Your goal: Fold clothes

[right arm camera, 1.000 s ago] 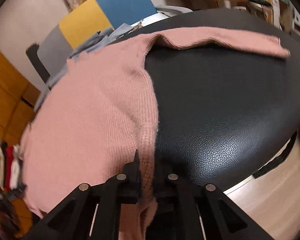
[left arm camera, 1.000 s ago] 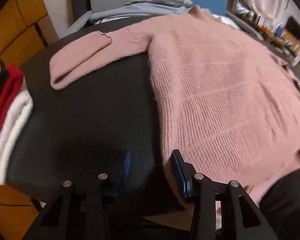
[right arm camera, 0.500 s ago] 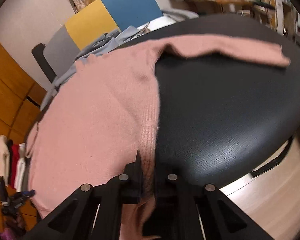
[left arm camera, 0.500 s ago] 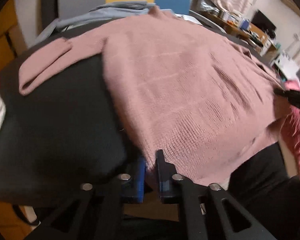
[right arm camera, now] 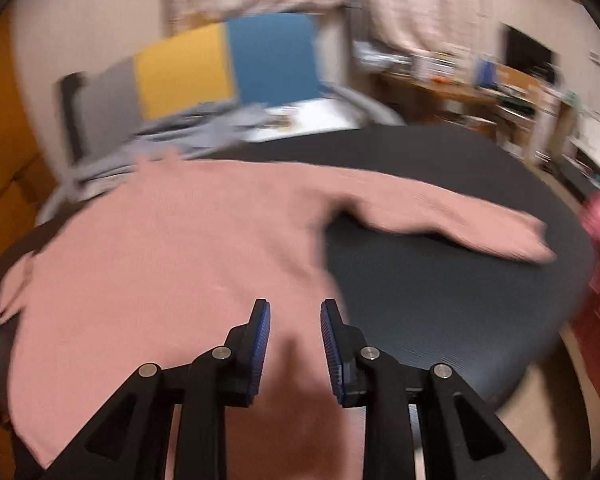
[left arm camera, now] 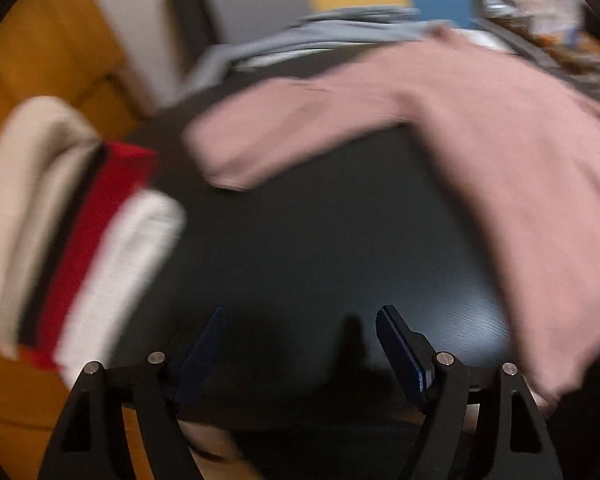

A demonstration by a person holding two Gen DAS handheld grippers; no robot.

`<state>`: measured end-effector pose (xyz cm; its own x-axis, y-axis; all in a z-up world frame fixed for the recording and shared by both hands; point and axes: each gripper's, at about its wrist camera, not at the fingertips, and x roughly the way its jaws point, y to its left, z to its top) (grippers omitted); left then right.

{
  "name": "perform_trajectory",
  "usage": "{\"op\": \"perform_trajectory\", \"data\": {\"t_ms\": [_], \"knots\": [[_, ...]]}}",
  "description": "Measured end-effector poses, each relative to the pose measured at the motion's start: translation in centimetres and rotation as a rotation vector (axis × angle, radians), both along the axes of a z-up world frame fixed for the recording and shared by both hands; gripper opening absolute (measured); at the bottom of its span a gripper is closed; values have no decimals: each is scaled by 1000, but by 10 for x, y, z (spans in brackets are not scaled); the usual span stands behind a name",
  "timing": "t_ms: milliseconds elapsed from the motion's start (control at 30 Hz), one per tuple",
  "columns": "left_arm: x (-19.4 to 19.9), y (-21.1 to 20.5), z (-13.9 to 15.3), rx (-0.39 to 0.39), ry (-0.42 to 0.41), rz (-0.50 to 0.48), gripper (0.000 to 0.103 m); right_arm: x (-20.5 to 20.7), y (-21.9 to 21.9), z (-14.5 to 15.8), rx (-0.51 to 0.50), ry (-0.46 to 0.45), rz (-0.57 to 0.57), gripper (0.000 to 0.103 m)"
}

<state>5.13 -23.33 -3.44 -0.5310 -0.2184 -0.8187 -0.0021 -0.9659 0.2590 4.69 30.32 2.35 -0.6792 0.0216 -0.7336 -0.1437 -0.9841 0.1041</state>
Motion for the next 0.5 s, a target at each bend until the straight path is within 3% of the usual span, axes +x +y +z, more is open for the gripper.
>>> {"op": "perform_trajectory", "data": {"t_ms": [67,200,267,367,500], "knots": [[-24,-19,5,-71,40,95,79,-25,-30,-5,-12,-9,97,26],[-74,-25,11,-62,96,135,82,-67,-99,-19,-13,-29,300,26],[-103,-19,5,-70,80,104,89,-77,-131,-26,22,-39,370,26],[-144,-5,3,-28,81,52,90,-86,-171,-37,71,-55,461,26],[-188,14,-5,-36,70,22,95,-89,-189,-54,69,-79,490,26]]}}
